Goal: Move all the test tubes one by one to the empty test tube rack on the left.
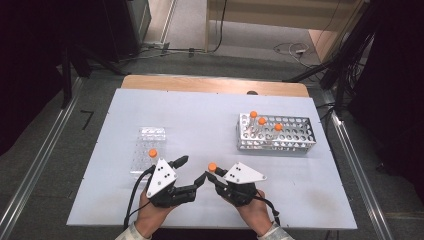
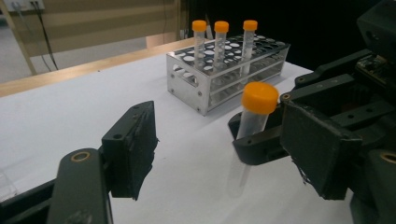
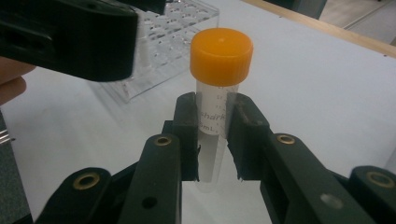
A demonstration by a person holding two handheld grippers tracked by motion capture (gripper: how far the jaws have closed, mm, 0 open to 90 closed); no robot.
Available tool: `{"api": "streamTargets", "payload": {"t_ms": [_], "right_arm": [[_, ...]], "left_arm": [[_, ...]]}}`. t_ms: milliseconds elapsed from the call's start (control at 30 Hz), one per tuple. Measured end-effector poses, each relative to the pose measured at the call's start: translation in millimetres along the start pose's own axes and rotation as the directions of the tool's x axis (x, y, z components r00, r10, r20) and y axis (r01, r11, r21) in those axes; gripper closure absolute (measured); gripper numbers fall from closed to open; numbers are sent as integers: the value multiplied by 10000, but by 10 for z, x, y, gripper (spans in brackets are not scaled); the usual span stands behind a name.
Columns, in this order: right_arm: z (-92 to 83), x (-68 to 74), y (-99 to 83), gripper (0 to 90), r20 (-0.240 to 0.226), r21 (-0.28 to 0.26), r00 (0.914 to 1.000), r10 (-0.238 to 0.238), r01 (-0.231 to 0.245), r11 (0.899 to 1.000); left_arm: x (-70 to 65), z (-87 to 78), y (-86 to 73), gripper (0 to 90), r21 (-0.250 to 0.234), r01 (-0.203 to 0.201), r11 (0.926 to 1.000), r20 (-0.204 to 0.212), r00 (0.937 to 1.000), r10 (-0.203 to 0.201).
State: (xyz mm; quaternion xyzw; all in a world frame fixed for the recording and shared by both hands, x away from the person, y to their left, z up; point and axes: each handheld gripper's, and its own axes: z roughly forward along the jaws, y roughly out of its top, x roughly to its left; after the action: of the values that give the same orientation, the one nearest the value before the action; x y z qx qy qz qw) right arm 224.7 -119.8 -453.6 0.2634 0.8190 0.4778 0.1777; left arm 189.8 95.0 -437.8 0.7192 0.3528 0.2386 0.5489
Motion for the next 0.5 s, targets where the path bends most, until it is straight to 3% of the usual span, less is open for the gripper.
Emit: {"api": "streamTargets", "payload": {"t_ms": [200,500], "right_arm": [[52,73,7,720,-220,56,9996,-159,160,9999],[95,161,22,719,-505,35,9984,-272,274,9996]], "left_arm": [[-24,30,-9,341,3,-59,10000,241,9997,59],[-52,64,-25,521,8,-203,9998,523,9984,202]]}}
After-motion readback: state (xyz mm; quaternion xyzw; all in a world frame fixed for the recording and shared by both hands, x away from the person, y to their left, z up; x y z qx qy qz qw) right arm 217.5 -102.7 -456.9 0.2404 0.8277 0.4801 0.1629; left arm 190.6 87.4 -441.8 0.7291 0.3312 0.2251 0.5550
